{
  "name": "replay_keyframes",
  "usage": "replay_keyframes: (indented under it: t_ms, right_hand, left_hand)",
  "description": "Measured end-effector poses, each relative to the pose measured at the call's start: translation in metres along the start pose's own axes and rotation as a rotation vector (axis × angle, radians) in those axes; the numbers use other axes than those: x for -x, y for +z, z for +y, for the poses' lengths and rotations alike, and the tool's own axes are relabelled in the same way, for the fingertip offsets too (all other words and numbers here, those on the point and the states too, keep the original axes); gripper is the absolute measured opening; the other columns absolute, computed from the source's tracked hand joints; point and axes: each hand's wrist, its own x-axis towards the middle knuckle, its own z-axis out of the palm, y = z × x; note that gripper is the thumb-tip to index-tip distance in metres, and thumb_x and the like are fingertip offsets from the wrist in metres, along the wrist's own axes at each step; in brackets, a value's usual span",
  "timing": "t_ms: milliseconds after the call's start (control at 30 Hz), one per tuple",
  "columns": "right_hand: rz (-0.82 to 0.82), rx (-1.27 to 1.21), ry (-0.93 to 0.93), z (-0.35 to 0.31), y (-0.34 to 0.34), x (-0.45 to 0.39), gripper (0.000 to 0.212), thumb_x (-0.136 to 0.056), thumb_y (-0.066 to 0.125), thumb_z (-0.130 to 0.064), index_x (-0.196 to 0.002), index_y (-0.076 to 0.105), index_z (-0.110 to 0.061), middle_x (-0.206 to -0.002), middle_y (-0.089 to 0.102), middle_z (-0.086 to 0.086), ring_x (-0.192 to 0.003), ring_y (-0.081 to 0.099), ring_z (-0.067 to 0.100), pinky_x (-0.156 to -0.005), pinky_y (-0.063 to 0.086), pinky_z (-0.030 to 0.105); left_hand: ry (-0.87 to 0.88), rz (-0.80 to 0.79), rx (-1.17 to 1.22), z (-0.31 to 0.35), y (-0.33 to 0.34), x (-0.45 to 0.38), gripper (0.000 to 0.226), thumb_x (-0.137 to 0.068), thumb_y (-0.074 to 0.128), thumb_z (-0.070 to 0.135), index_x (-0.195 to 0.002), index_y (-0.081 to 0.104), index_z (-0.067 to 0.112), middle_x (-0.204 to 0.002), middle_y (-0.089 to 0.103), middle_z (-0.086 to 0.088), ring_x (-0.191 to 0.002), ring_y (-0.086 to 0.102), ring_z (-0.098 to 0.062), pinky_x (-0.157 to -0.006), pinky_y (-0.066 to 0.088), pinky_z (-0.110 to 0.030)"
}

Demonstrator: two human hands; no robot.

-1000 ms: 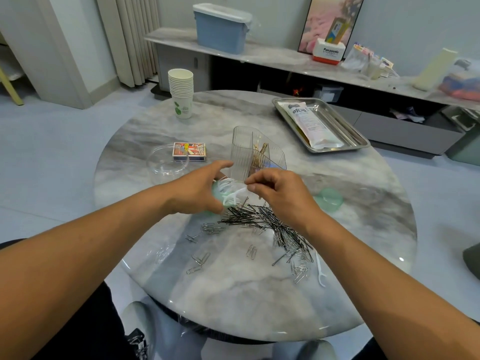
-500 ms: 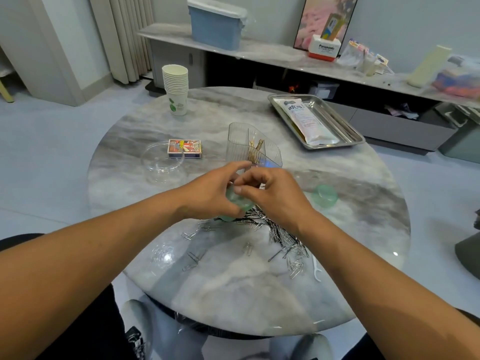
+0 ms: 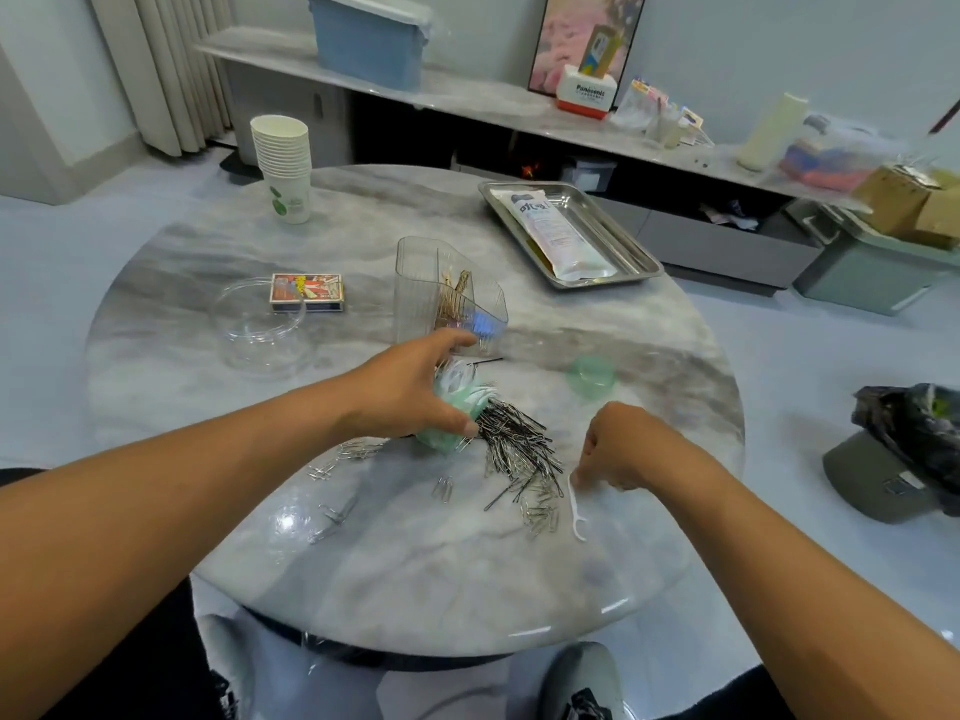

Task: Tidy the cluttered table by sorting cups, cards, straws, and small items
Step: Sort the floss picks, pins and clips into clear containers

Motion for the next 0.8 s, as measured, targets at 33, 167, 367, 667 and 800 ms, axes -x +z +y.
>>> replay_keyframes:
  t_ms: [33,167,367,667,800]
  right_hand:
    - [0.005,0.020,0.012,0.001,0.004,0.002,0.024,-0.074,0.081,-0.032,-0.077,0.069,-0.011,-0.064,0.063,0.003,-0.063,0.061,0.027,-0.066,0.051,0.026]
    - [-0.015,0.033,0.013,-0.002,0.013,0.005,0.020,-0.072,0.077,-0.024,-0.066,0.062,-0.013,-0.058,0.055,0.003,-0.055,0.050,0.025,-0.055,0.041,0.023]
    - [0.016,0.081,-0.068,-0.012,0.019,0.007,0.010,-0.076,0.067,-0.013,-0.069,0.060,-0.012,-0.065,0.056,0.001,-0.058,0.052,0.021,-0.054,0.041,0.023]
    - [0.254,-1.258,-0.285,-0.021,-0.019,0.011,0.023,-0.083,0.073,0.008,-0.097,0.061,-0.006,-0.077,0.071,0.017,-0.063,0.065,0.023,-0.056,0.058,0.032]
    - [0.328,-1.358,-0.461,-0.040,-0.022,0.017,0.026,-0.087,0.075,0.003,-0.107,0.065,-0.009,-0.078,0.071,0.013,-0.072,0.070,0.017,-0.064,0.058,0.028]
  left_hand:
    - [0.006,-0.001,0.001,0.001,0.003,0.000,0.102,-0.067,0.092,0.036,-0.152,0.034,0.033,-0.150,0.046,0.006,-0.126,0.045,-0.008,-0.100,0.036,-0.021]
    - [0.011,-0.018,0.009,0.005,0.011,0.000,0.101,-0.068,0.092,0.037,-0.151,0.033,0.038,-0.147,0.047,0.004,-0.122,0.047,-0.010,-0.101,0.040,-0.025]
    - [0.015,-0.005,-0.012,0.008,0.016,0.001,0.103,-0.067,0.091,0.040,-0.151,0.032,0.039,-0.144,0.049,0.004,-0.119,0.048,-0.011,-0.102,0.043,-0.029]
    - [0.004,-0.001,0.055,0.007,0.015,0.001,0.099,-0.069,0.090,0.040,-0.151,0.034,0.038,-0.125,0.046,0.010,-0.115,0.051,-0.012,-0.096,0.042,-0.025]
    - [0.027,-0.023,0.081,0.006,0.016,-0.001,0.100,-0.069,0.091,0.038,-0.150,0.033,0.038,-0.129,0.049,0.008,-0.118,0.054,-0.011,-0.097,0.045,-0.024]
